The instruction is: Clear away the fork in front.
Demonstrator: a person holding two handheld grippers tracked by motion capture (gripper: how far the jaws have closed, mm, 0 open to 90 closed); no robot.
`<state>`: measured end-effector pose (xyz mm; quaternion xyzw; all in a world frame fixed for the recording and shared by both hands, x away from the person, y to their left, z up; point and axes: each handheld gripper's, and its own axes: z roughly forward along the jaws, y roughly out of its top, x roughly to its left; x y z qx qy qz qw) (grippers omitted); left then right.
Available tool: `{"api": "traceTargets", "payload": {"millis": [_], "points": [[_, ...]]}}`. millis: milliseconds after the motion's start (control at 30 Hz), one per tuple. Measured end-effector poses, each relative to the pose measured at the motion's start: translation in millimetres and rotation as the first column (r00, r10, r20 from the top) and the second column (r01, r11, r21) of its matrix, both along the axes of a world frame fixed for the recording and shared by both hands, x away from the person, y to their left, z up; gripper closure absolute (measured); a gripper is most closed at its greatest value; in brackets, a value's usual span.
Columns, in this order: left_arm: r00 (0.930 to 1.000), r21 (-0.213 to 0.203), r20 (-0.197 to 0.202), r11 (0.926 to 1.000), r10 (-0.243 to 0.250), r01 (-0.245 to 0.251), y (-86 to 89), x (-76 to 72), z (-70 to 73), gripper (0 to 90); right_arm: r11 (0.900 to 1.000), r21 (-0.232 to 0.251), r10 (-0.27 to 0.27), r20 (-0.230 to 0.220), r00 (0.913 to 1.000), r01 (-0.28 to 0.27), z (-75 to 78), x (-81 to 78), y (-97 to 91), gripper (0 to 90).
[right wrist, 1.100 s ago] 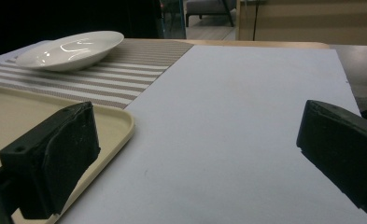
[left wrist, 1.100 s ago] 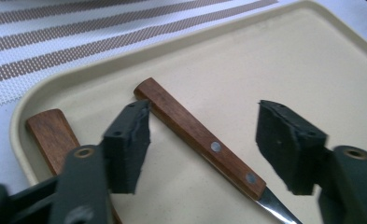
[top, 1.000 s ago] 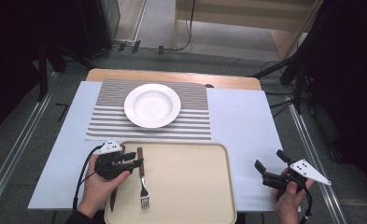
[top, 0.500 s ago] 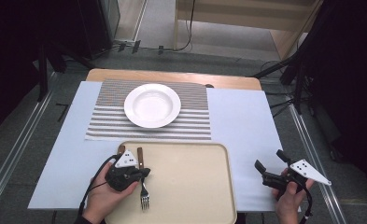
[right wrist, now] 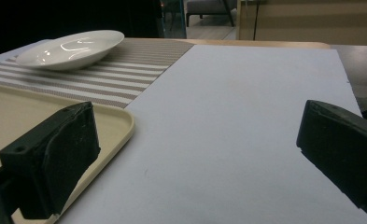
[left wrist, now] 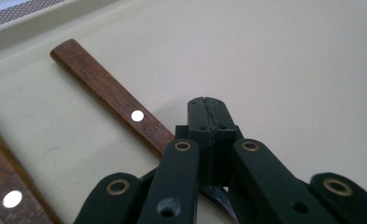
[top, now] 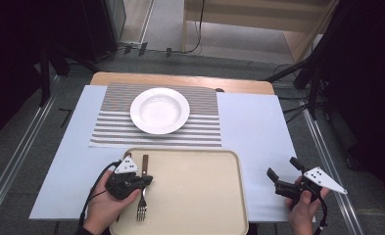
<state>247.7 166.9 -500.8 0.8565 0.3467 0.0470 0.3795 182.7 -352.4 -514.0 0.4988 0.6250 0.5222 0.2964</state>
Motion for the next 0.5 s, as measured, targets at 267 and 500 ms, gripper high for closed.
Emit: {"api": "traceTargets", "payload": {"millis": [267,500], "points": [[0.9995,-0.010,-0.012,0.9995,0.029,-0.029,2.4,14.9,2.2,89.4,1.0000,-0.001,0.003,-0.002,1.0000,-0.003,-0.1,0.3,0.6,0.0],[0.9988,0.009,-0.019,0.9990,0.044,-0.044,-0.7,25.2,-1.8,89.3,1.0000,0.000,0.002,-0.001,1.0000,-0.002,-0.2,0.4,0.0,0.0]]}}
